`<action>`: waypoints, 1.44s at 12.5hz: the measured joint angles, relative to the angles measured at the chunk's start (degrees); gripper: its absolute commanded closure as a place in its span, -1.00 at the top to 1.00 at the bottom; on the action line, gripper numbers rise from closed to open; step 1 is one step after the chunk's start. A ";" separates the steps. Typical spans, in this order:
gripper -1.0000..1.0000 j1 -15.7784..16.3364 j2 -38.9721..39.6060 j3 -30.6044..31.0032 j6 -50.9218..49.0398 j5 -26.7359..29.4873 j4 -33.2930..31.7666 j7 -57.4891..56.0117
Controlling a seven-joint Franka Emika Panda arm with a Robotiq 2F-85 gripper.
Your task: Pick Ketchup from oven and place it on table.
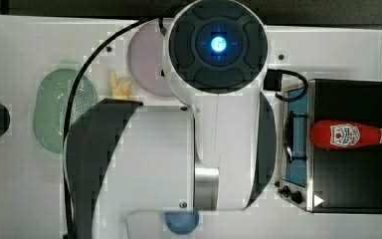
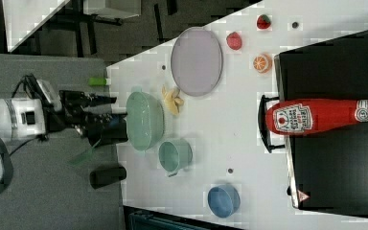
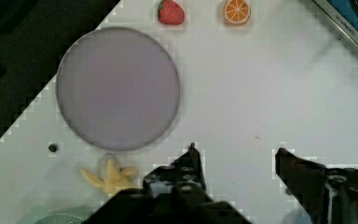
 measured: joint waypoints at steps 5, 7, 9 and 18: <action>1.00 -1.79 -18.66 -2.41 -11.57 0.05 -12.53 0.41; 1.00 -1.89 -19.73 -3.48 -9.07 -0.30 -9.46 0.39; 1.00 -2.77 -19.59 -4.65 -8.30 -0.42 -8.50 0.39; 1.00 -6.07 0.08 -22.49 8.50 -0.12 -10.46 0.64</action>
